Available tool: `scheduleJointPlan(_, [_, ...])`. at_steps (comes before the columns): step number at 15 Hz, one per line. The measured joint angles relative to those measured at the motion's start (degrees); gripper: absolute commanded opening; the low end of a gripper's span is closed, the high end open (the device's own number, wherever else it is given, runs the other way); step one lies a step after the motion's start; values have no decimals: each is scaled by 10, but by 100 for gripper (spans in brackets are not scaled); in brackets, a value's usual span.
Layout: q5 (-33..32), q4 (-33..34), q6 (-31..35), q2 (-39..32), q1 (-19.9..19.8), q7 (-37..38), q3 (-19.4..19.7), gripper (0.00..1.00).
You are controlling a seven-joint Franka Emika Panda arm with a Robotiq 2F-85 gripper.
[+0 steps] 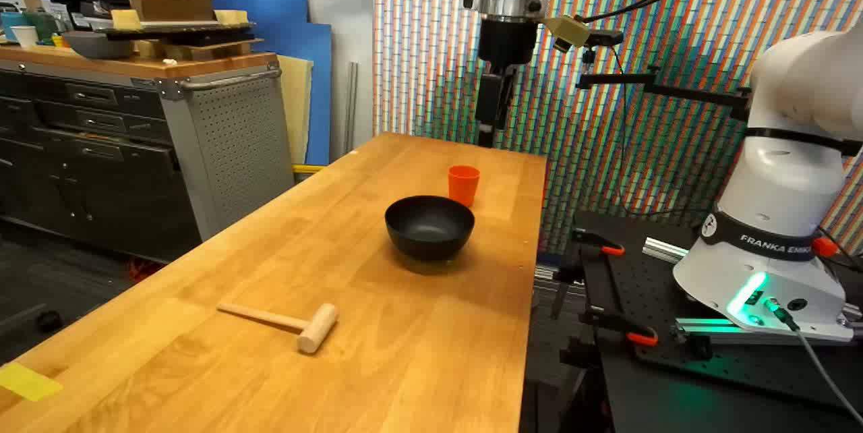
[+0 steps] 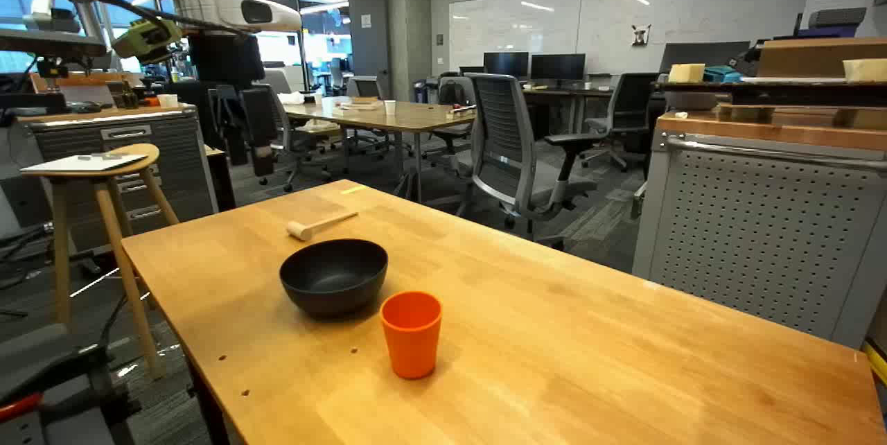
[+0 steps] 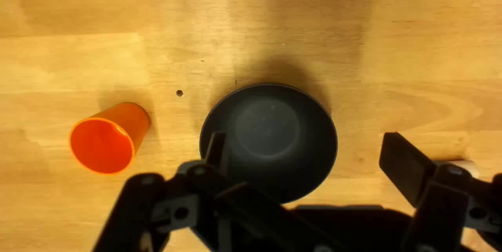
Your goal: Put the orange cup into the black bowl
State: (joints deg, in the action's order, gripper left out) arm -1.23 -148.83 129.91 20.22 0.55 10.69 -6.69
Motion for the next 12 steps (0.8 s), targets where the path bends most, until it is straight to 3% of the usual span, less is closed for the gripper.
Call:
scheduleJointPlan(9, [0, -1, 2, -1, 0, 0, 0, 100])
scheduleJointPlan(12, [-4, -3, 51, -20, -7, 0, 10, 100])
